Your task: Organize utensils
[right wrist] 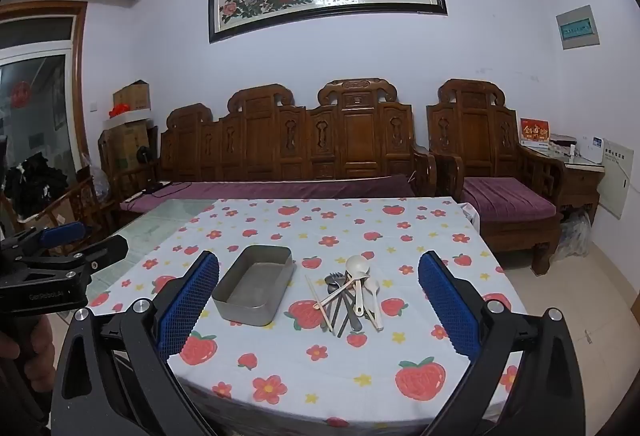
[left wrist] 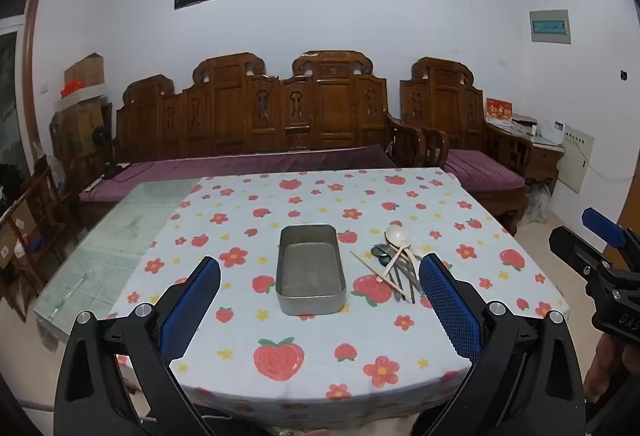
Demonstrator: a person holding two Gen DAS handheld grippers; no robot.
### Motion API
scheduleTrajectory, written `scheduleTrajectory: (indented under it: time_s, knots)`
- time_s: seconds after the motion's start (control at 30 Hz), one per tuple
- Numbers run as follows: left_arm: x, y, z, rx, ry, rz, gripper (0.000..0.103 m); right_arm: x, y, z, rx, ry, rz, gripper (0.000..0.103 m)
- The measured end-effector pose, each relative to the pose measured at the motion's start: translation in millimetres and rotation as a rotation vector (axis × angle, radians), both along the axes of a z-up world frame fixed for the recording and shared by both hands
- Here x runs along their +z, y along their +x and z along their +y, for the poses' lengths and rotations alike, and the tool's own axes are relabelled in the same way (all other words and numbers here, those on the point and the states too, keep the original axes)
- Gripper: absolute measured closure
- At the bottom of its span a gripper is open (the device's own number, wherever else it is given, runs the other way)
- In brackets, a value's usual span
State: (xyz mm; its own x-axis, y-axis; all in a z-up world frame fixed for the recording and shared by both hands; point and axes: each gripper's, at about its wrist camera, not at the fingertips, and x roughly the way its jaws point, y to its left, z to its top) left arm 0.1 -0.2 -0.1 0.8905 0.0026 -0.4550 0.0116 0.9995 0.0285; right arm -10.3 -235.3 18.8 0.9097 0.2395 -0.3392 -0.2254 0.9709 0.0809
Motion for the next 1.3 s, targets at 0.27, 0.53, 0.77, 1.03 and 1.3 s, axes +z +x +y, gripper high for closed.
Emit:
scheduleTrajectory:
  time_s: [0.27,0.53,0.77,1.03,1.3]
  knots:
    - [2.4,0.4,0.0,-0.002,-0.003,-0.004,0.007,0.1,-0.6,-0.7,0.0,0.004,0.0,0.003]
    - [9.8,-7.4,-4.3,-0.009,0.006,-0.024,0.007,0.5,-0.8,-0.5,0.001,0.005,0.0,0.003]
    - [13.8,-9.2,-5.7,-0.011,0.005,-0.03,0.006,0.6,-1.1,-0.3,0.0,0.005,-0.001,0.003]
    - [16.4,-11.7,-5.5,-0.011,0.004,-0.035,0.006,1.0,-1.4,-0.4,0.001,0.006,-0.001,0.003]
    - [14.9,-12.6,-6.1,-0.011,0.005,-0.036,0.006,1.6,-1.5,-0.3,0.001,0.006,-0.004,0.003]
